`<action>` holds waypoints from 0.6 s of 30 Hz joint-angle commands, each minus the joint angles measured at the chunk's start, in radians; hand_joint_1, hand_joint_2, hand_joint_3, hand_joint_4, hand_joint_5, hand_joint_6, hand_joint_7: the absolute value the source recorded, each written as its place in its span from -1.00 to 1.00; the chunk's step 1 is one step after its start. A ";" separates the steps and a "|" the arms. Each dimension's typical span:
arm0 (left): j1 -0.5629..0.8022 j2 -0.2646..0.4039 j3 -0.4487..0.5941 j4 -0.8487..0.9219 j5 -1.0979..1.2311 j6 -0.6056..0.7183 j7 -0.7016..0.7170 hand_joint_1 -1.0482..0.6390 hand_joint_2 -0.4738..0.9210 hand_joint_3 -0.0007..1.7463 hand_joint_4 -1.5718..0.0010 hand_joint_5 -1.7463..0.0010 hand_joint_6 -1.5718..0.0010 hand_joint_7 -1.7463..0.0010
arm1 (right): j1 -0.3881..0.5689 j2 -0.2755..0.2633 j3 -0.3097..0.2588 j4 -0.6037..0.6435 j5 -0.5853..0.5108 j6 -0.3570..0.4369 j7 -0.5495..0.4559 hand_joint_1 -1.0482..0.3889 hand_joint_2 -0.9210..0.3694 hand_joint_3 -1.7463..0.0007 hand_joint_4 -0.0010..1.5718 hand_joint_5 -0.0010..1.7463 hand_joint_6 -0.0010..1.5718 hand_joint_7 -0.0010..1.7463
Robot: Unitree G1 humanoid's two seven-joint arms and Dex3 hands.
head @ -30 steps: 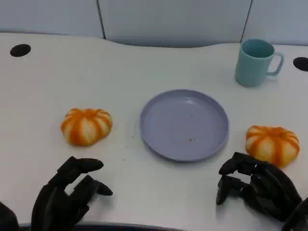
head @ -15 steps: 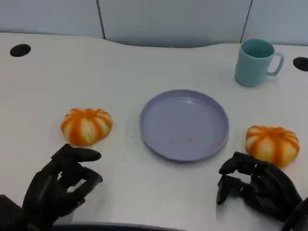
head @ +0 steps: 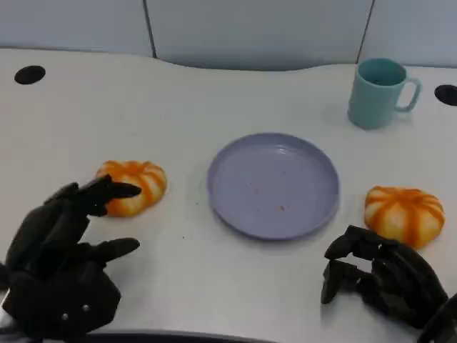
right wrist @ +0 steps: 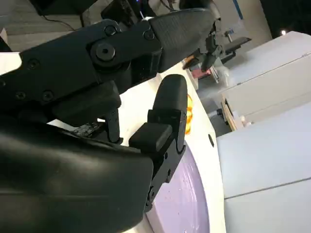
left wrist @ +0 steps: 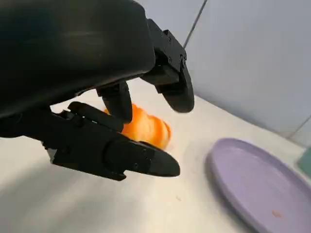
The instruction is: Grasp the bread from the table and place it into the plate.
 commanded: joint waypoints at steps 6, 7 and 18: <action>-0.195 0.129 -0.184 0.126 0.235 0.206 0.090 -0.50 1.00 -0.94 0.75 0.52 0.52 0.97 | 0.039 -0.013 0.011 0.018 -0.024 0.021 -0.018 -0.25 -1.00 0.92 -0.23 0.67 -0.10 0.10; -0.217 0.135 -0.201 0.142 0.243 0.225 0.083 -0.51 1.00 -0.96 0.72 0.65 0.54 0.99 | 0.039 -0.013 0.012 0.016 -0.024 0.028 -0.018 -0.25 -1.00 0.92 -0.24 0.68 -0.11 0.11; -0.465 0.136 -0.367 0.399 0.245 0.330 -0.006 -0.63 1.00 -0.97 0.92 0.94 0.82 1.00 | 0.043 -0.011 0.013 0.000 -0.019 0.049 -0.012 -0.24 -1.00 0.92 -0.25 0.71 -0.15 0.17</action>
